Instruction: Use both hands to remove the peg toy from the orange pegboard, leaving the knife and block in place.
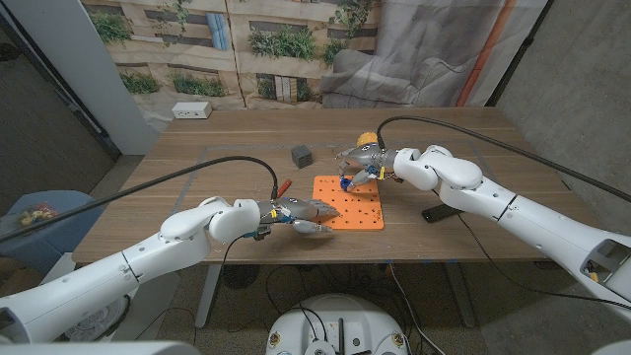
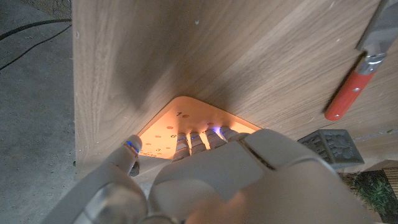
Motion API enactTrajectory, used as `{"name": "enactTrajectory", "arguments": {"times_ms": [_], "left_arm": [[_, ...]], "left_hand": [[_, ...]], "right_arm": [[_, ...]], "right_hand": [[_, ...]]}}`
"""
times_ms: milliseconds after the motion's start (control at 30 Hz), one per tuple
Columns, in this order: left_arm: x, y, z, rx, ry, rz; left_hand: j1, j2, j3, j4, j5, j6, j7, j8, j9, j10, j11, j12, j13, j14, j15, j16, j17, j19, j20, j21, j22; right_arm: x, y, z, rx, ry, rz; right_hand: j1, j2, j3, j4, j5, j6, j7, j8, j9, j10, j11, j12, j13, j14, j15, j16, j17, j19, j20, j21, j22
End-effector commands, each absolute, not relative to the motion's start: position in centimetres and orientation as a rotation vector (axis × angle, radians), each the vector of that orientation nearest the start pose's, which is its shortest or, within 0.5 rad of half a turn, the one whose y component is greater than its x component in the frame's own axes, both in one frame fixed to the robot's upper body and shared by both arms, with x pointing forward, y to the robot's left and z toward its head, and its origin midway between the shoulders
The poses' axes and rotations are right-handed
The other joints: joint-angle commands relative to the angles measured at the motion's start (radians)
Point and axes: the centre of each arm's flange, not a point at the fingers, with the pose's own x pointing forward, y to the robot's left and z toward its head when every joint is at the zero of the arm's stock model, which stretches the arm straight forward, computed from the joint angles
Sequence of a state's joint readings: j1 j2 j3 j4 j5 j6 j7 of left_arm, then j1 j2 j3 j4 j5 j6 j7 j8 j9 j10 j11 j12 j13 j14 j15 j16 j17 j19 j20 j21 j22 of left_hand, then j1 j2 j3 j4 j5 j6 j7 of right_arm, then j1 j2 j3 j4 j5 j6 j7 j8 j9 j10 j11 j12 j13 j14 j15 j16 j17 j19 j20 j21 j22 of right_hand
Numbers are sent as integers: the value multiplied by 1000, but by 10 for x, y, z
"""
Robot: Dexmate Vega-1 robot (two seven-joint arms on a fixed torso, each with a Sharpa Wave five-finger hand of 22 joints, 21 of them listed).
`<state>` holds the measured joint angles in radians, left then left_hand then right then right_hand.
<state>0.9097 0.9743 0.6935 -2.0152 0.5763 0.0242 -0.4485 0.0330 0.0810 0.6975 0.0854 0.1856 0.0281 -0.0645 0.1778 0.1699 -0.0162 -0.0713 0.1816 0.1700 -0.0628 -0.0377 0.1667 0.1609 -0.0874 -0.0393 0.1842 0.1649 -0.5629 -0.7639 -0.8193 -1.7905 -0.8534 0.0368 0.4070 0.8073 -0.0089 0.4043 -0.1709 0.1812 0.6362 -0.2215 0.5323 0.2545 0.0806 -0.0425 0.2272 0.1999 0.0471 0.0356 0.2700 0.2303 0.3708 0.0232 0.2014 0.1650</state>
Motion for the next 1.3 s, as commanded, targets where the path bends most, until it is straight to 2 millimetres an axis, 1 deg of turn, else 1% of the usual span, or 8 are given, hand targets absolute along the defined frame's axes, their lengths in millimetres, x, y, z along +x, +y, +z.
{"name": "enactTrajectory", "arguments": {"times_ms": [33,67,200,300,367,667,867,1300], "left_arm": [[529,163,-107,1726,-444,-668],[529,163,-107,1726,-443,-668],[530,163,-107,1726,-447,-669],[530,162,-107,1726,-448,-673],[531,162,-107,1726,-449,-675],[532,161,-107,1724,-453,-677],[531,161,-107,1725,-451,-683],[530,163,-109,1718,-448,-685]], "left_hand": [[8,84,5,-6,-3,8,-4,6,4,9,0,6,3,6,-65,7,4,13,-158,8,6],[8,84,6,-7,-3,8,-3,6,4,10,0,6,3,7,-64,7,4,13,-158,8,6],[9,84,7,-9,-3,8,-4,6,4,11,-1,6,3,7,-64,7,3,14,-158,8,6],[10,84,7,-10,-3,9,-4,6,4,12,-1,7,3,8,-64,7,3,15,-157,8,6],[11,85,8,-11,-3,10,-4,6,4,12,-1,7,3,8,-65,7,3,15,-157,8,6],[12,85,10,-14,-3,12,-4,7,4,14,-3,7,2,11,-67,8,3,18,-157,8,6],[12,84,11,-16,-4,13,-4,7,4,17,-1,7,2,13,-67,8,3,19,-157,8,6],[12,84,13,-19,-4,17,-3,8,4,23,-3,9,3,17,-68,8,3,24,-155,10,6]], "right_arm": [[592,-118,11,-1960,-671,382],[592,-119,11,-1956,-673,384],[593,-120,12,-1948,-675,387],[594,-121,13,-1939,-675,385],[594,-123,13,-1930,-673,381],[596,-129,17,-1876,-679,376],[597,-132,17,-1835,-682,379],[597,-135,19,-1783,-669,382]], "right_hand": [[10,4,8,2,-2,25,1,13,7,9,-1,0,3,6,-2,7,4,6,-3,-3,3],[11,5,9,2,-2,31,1,16,8,12,-2,0,3,6,-2,7,5,7,-3,-3,3],[17,10,8,4,-3,61,0,31,13,20,-2,0,3,9,-9,8,7,17,-27,-2,3],[21,16,7,7,-3,89,0,46,17,30,-2,0,3,15,-23,11,10,30,-48,-1,2],[23,18,7,8,-3,100,0,52,19,36,-3,1,3,21,-29,13,12,40,-57,0,2],[25,31,4,12,-2,134,-1,69,24,66,-3,5,3,48,-47,25,18,76,-83,5,1],[23,36,2,14,-1,144,0,74,25,81,-3,7,3,57,-57,30,21,92,-93,6,0],[20,43,-3,17,1,166,0,83,26,97,-4,9,2,64,-65,33,25,103,-102,3,0]]}}
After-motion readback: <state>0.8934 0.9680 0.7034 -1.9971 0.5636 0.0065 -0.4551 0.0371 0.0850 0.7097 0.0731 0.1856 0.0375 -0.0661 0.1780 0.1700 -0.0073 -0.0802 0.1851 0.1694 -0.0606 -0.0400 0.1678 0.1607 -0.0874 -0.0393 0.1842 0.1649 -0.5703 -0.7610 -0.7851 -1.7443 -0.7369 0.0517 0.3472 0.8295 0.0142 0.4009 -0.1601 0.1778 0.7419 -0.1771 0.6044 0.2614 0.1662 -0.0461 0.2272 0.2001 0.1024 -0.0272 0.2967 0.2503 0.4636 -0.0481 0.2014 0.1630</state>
